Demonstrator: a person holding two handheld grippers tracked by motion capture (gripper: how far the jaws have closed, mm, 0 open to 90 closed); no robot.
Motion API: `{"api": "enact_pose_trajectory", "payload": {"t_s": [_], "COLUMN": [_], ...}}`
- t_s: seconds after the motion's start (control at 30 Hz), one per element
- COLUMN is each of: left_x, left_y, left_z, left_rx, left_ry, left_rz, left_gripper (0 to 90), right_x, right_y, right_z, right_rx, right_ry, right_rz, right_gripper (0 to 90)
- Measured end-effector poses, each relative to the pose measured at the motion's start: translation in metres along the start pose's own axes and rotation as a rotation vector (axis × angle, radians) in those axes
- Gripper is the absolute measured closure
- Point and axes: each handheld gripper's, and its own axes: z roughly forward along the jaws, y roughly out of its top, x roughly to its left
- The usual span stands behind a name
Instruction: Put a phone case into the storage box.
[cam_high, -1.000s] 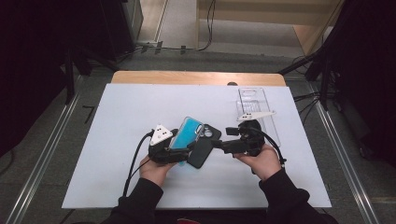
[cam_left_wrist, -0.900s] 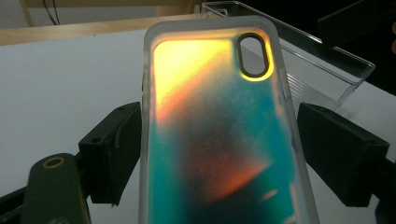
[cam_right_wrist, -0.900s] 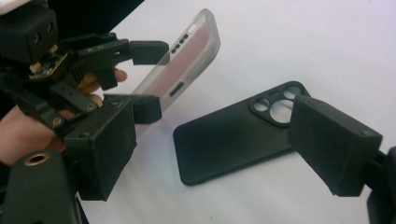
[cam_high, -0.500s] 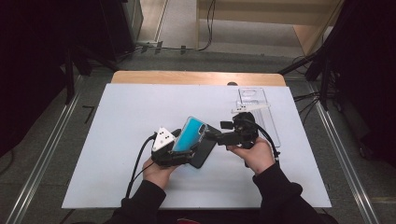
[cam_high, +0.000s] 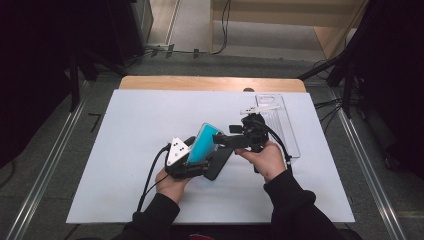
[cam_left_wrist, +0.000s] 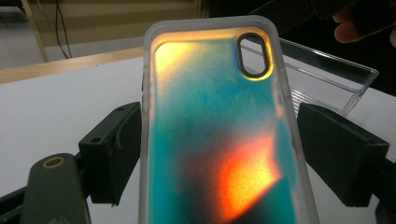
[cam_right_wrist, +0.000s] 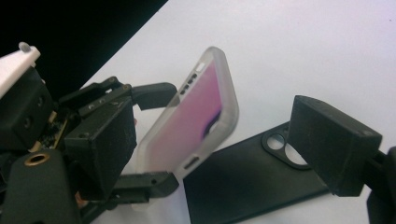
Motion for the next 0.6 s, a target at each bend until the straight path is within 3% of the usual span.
{"api": "enact_pose_trajectory", "payload": {"t_s": [0.23,0.27,0.33,0.37,0.5,0.6], "left_x": [-0.0015,-0.0016,-0.0015,-0.0015,-0.0028,-0.0039], "left_y": [-0.0005,-0.0001,0.0001,0.0002,0.0004,0.0011], "left_z": [-0.0017,-0.0022,-0.0023,-0.0024,-0.0024,-0.0026], "left_rx": [-0.02,-0.022,-0.03,-0.027,-0.02,-0.025], "left_ry": [0.005,0.009,0.003,0.002,-0.004,-0.012], "left_rz": [0.01,0.013,0.005,0.001,-0.004,-0.01], "left_gripper": [16.9,16.9,16.9,16.9,16.9,16.9], "right_x": [0.0018,0.0019,0.0017,0.0007,-0.0012,-0.003], "right_y": [0.0036,0.0039,0.0042,0.0044,0.005,0.0052], "right_z": [0.0058,0.0063,0.0063,0.0056,0.0062,0.0091], "right_rx": [0.003,0.003,0.008,0.007,0.018,0.03], "right_ry": [0.015,0.024,0.026,0.028,0.044,0.051], "right_rz": [0.012,0.021,0.036,0.066,0.109,0.15], "right_gripper": [19.1,26.9,29.4,36.1,42.1,52.8]}}
